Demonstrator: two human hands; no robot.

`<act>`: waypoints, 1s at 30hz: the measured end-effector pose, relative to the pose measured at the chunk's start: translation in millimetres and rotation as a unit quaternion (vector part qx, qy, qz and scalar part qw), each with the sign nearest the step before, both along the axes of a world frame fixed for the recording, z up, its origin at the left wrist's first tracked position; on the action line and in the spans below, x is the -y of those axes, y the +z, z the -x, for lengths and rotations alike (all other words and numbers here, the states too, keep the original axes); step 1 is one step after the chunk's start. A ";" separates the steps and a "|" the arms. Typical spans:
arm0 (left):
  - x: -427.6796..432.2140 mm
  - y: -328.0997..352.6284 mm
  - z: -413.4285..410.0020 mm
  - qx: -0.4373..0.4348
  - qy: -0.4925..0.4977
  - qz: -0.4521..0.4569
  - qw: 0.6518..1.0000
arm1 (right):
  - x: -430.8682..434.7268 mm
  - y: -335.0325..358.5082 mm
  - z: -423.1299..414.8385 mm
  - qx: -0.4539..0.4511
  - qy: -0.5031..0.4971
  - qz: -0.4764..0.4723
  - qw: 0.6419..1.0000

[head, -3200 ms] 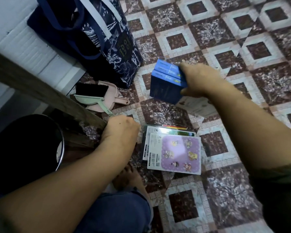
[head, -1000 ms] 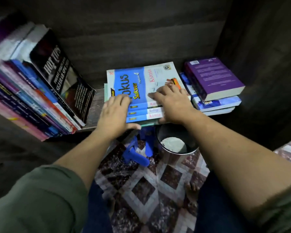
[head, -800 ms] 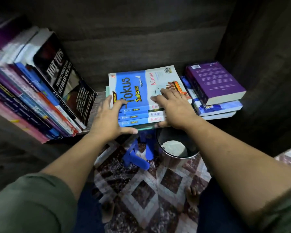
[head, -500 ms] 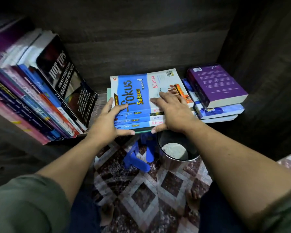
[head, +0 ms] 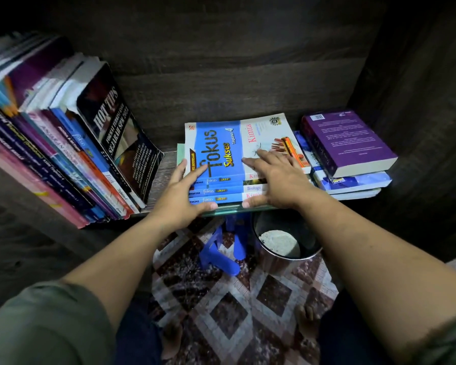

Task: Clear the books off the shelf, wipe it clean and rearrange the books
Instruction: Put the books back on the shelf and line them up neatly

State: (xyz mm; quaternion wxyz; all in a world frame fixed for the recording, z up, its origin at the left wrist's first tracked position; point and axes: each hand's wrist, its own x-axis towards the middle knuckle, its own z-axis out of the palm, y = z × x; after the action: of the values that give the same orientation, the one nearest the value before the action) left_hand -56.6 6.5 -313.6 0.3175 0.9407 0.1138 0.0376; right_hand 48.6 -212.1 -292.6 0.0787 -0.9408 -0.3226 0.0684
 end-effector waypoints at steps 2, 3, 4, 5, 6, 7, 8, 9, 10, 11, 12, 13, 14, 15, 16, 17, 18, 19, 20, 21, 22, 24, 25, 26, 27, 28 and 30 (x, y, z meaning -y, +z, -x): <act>-0.6 -2.4 -0.8 0.007 0.006 0.019 1.000 | -0.4 -0.2 -0.2 -0.007 -0.006 -0.005 1.000; -0.2 -3.7 -0.9 0.008 0.010 0.019 1.000 | -1.4 -1.5 0.4 -0.001 -0.009 -0.005 1.000; 1.0 -4.7 -0.1 0.010 0.015 0.010 1.000 | -2.7 -3.4 1.7 0.011 -0.013 -0.003 1.000; 2.6 -5.9 0.5 0.011 0.022 -0.004 1.000 | -4.4 -6.0 3.7 0.028 -0.018 0.000 0.999; 4.8 -7.0 1.4 0.015 0.029 -0.019 0.999 | -6.2 -8.3 6.2 0.046 -0.023 0.006 0.999; 7.0 -7.9 1.9 0.020 0.037 -0.032 0.999 | -8.3 -10.5 8.8 0.063 -0.029 0.011 0.998; 9.1 -8.2 2.5 0.025 0.045 -0.043 0.998 | -10.4 -11.6 10.9 0.077 -0.035 0.014 0.996; 10.6 -8.5 2.4 0.031 0.053 -0.053 0.997 | -12.2 -11.6 12.5 0.087 -0.042 0.015 0.995; 11.6 -8.3 2.0 0.036 0.058 -0.061 0.996 | -13.9 -11.1 13.8 0.094 -0.047 0.014 0.994; 11.6 -8.2 1.2 0.040 0.062 -0.065 0.995 | -15.3 -10.2 14.9 0.100 -0.050 0.015 0.994; 11.0 -6.6 0.3 0.042 0.062 -0.066 0.995 | -16.2 -9.7 15.8 0.105 -0.053 0.017 0.993; 9.1 -4.5 -0.6 0.039 0.059 -0.066 0.995 | -17.1 -9.4 16.6 0.107 -0.054 0.019 0.993; 7.1 -0.4 -0.9 0.033 0.051 -0.074 0.995 | -17.9 -9.1 17.3 0.108 -0.057 0.018 0.992; 4.4 5.4 -0.9 0.024 0.040 -0.092 0.995 | -19.2 -9.0 17.7 0.108 -0.059 0.017 0.992; 1.7 13.3 -0.5 0.021 0.033 -0.121 0.992 | -20.9 -8.7 17.8 0.110 -0.060 0.017 0.992; -1.9 23.3 0.8 0.031 0.032 -0.157 0.987 | -23.0 -7.8 17.5 0.113 -0.058 0.020 0.992; -5.5 35.5 3.4 0.056 0.039 -0.194 0.979 | -25.3 -6.6 16.7 0.117 -0.051 0.022 0.992; -9.8 48.5 7.4 0.094 0.051 -0.230 0.967 | -27.3 -5.1 15.7 0.119 -0.039 0.019 0.992; -14.6 62.1 12.9 0.138 0.065 -0.263 0.953 | -29.2 -3.5 14.9 0.115 -0.023 0.010 0.993; -19.7 75.1 19.7 0.178 0.082 -0.292 0.936 | -31.4 -2.3 15.0 0.108 -0.005 -0.001 0.994; -24.6 87.5 27.6 0.210 0.104 -0.316 0.919 | -33.7 -2.0 15.7 0.100 0.012 -0.010 0.995; -35.8 107.1 42.7 0.238 0.158 -0.351 0.892 | -40.1 -4.7 18.8 0.068 0.024 -0.024 0.997; -42.2 115.4 49.1 0.239 0.191 -0.359 0.882 | -44.3 -7.2 20.2 0.052 0.020 -0.024 0.998; -49.1 122.2 54.4 0.237 0.223 -0.360 0.874 | -48.3 -10.1 21.6 0.045 0.014 -0.014 0.999; -56.4 126.9 59.3 0.232 0.250 -0.355 0.870 | -51.6 -12.4 22.8 0.047 0.008 -0.002 0.999; -64.1 129.5 63.2 0.225 0.267 -0.346 0.871 | -53.7 -13.9 23.8 0.052 0.002 0.005 0.999; -76.2 128.3 70.8 0.213 0.264 -0.331 0.881 | -53.8 -14.2 27.0 0.059 -0.007 -0.006 0.998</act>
State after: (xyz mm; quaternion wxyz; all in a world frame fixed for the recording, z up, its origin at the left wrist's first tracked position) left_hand -127.3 82.7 -185.3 -0.0173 0.8953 0.2687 0.3549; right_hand 21.6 -158.3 -306.8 0.0662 -0.9450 -0.3200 0.0102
